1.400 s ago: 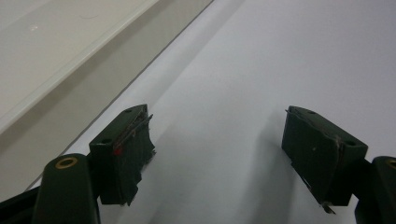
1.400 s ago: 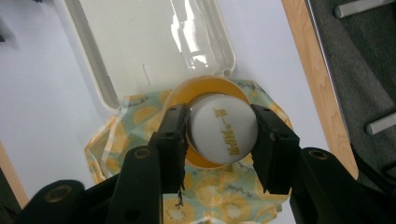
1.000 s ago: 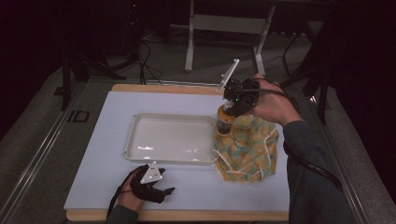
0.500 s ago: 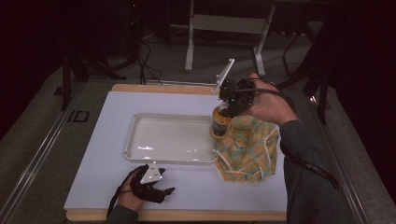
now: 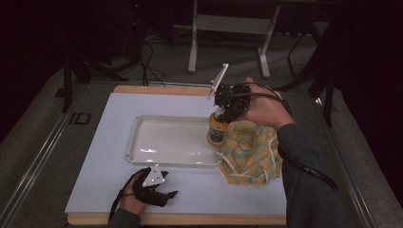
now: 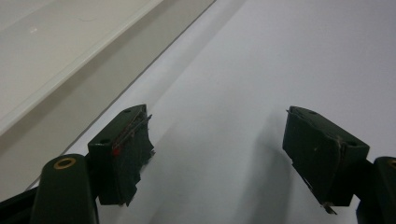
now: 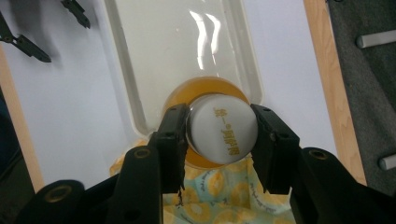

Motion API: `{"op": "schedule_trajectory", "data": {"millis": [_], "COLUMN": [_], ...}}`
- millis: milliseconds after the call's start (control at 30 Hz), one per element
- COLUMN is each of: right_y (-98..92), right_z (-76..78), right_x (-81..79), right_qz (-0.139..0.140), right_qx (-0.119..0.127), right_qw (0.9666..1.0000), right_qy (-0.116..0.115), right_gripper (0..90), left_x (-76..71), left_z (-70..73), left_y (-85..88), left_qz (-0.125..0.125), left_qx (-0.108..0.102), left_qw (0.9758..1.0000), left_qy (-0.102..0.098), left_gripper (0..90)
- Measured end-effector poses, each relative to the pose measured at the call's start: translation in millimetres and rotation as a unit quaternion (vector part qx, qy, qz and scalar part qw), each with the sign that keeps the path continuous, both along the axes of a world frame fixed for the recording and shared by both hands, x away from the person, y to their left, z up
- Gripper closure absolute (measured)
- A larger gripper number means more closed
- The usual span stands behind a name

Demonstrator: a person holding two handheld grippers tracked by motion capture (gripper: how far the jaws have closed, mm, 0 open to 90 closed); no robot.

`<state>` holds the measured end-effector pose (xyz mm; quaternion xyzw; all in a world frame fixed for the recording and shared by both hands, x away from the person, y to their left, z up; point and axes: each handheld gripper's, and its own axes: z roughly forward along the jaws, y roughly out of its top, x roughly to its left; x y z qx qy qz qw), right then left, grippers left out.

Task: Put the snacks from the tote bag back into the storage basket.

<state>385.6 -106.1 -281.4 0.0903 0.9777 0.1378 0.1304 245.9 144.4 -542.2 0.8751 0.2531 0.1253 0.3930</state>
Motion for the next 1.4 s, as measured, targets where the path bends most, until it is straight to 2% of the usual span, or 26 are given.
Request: {"op": "schedule_trajectory", "data": {"millis": [167,567,1000,1400], "right_y": [4.7,17.9,26.2,25.7], "right_z": [-3.5,-25.8,-36.2,-42.9], "right_x": [-1.6,-5.9,-11.0,-12.3], "right_qz": [0.006,0.021,0.035,0.036], "right_qx": [0.001,-0.023,-0.023,-0.023], "right_qw": [1.0000,0.9994,0.9989,0.9987], "right_qy": [0.007,0.015,0.020,0.029], "right_gripper": [58.6,58.7,58.6,58.7], "left_x": [0.1,0.1,0.1,0.0], "left_z": [0.0,0.1,0.1,0.1], "left_y": [0.0,0.1,0.2,0.1], "left_qz": [0.000,0.000,0.000,-0.001], "left_qx": [0.001,0.000,0.000,0.000], "left_qw": [1.0000,1.0000,1.0000,1.0000], "left_qy": [0.001,0.001,0.001,0.001], "left_gripper": [23.4,23.4,23.4,23.4]}}
